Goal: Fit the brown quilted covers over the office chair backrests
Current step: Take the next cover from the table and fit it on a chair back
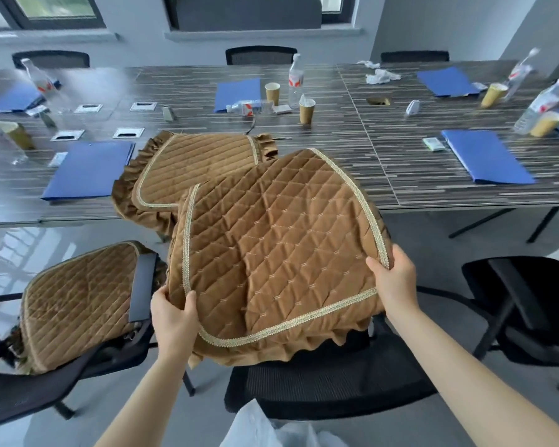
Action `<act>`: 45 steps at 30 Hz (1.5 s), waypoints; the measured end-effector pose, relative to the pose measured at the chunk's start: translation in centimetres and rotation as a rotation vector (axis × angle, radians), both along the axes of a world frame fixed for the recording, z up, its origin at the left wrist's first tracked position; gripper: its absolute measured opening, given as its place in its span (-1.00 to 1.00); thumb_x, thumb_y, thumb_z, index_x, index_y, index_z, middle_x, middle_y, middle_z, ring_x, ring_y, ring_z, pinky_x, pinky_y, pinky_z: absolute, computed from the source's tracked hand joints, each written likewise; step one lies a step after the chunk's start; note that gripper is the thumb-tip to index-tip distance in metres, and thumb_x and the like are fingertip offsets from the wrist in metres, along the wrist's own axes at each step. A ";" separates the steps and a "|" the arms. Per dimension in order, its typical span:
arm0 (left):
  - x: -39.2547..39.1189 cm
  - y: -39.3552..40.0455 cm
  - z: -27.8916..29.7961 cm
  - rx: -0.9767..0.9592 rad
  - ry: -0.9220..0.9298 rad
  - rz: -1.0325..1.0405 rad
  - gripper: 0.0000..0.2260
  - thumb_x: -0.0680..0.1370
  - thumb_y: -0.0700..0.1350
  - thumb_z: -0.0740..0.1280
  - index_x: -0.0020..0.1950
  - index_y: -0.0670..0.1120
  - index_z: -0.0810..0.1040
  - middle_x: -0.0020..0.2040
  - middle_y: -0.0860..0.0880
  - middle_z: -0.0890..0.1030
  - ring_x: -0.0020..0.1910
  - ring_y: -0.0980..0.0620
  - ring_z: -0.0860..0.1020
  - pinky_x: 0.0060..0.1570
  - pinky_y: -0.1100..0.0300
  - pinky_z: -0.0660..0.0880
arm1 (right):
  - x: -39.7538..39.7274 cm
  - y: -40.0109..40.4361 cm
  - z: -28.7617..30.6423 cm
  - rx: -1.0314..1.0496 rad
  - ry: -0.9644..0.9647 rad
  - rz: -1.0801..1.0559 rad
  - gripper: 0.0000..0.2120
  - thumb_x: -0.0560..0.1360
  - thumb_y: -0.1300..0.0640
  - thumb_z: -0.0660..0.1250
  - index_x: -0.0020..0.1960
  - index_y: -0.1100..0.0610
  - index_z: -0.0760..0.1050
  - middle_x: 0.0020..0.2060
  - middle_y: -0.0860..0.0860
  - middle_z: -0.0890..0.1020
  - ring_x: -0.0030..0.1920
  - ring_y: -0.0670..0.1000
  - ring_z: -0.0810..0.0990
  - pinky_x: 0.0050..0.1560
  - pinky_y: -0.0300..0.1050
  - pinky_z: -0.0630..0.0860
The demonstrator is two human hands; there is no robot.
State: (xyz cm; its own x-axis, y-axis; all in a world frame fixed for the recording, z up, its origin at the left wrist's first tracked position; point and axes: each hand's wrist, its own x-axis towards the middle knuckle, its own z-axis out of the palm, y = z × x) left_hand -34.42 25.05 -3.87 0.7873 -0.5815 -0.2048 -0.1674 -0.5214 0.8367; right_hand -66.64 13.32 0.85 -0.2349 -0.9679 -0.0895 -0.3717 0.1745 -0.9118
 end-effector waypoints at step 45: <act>-0.2 -6.5 11.9 -0.331 0.212 -0.709 -0.81 0.48 -0.21 0.46 -0.33 -0.02 0.64 -0.29 0.08 0.65 -0.27 0.12 0.62 -0.23 0.19 0.57 | -0.1 -1.9 1.3 0.233 0.283 0.197 -0.51 0.54 0.20 0.32 0.42 0.21 0.25 0.22 0.14 0.53 0.24 0.14 0.50 0.13 -0.13 0.37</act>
State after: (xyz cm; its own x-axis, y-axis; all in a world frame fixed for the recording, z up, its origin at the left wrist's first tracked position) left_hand -34.65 18.58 7.98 0.1728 -0.9842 -0.0387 -0.1854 -0.0711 0.9801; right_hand -66.73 11.45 2.18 -0.0944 -0.9581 -0.2704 -0.6488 0.2652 -0.7132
